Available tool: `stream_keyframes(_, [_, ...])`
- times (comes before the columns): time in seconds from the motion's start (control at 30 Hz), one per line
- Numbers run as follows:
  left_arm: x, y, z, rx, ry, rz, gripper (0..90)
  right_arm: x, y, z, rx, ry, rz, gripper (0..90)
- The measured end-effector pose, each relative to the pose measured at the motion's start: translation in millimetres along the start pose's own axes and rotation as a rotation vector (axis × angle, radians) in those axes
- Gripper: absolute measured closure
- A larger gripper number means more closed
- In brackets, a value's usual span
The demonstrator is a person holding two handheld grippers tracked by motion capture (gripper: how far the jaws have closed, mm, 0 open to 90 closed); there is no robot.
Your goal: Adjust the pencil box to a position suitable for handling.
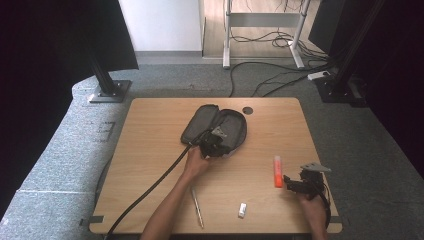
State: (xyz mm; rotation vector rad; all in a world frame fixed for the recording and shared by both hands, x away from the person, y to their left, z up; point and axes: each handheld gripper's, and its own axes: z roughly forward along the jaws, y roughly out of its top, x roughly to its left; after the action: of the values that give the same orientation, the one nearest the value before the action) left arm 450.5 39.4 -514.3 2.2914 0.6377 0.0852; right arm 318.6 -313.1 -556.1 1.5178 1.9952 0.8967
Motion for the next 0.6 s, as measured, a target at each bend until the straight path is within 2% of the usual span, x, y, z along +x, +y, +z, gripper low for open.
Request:
stream_keyframes(0.33, [-16.6, -7.7, -3.5, -0.002, -0.031, 0.011, 84.3, 0.0, 0.0, 0.0, 0.000, 0.000, 0.000, 12.9])
stream_keyframes(0.6, [-28.6, -13.9, -7.4, -0.005, -0.039, 0.010, 84.2, 0.0, 0.0, 0.0, 0.000, 0.000, 0.000, 12.9])
